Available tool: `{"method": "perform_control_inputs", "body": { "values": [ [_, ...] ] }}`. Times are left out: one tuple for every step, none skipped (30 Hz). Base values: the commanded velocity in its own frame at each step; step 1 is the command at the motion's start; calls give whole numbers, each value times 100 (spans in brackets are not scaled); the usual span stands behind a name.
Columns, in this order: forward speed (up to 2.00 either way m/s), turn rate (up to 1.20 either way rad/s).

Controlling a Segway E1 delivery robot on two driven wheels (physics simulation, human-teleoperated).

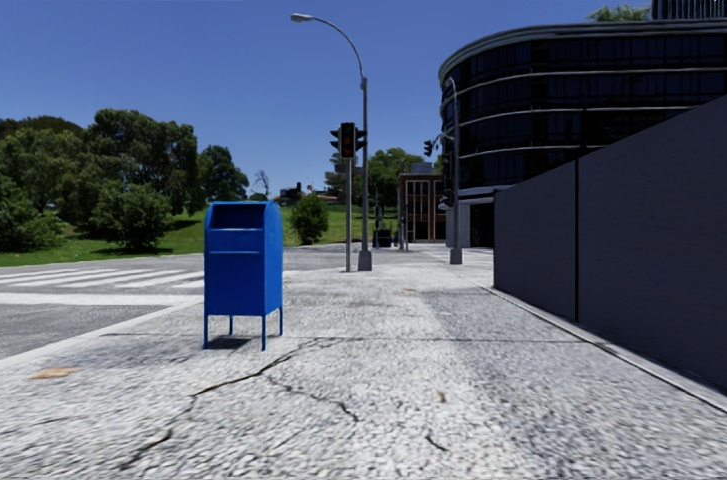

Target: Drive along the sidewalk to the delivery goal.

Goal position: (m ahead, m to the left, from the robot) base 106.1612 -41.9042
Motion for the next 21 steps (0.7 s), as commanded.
{"method": "perform_control_inputs", "body": {
  "values": [
    [200, -26],
    [200, -26],
    [200, -29],
    [200, -29],
    [200, -30],
    [200, -30],
    [200, -30],
    [200, -30],
    [200, -30],
    [200, -30],
    [200, -30],
    [200, -30],
    [200, -30],
    [200, -30],
    [200, -30],
    [200, -30],
    [200, -30],
    [200, -30],
    [200, -30],
    [200, -30],
    [200, -30]
  ]
}}
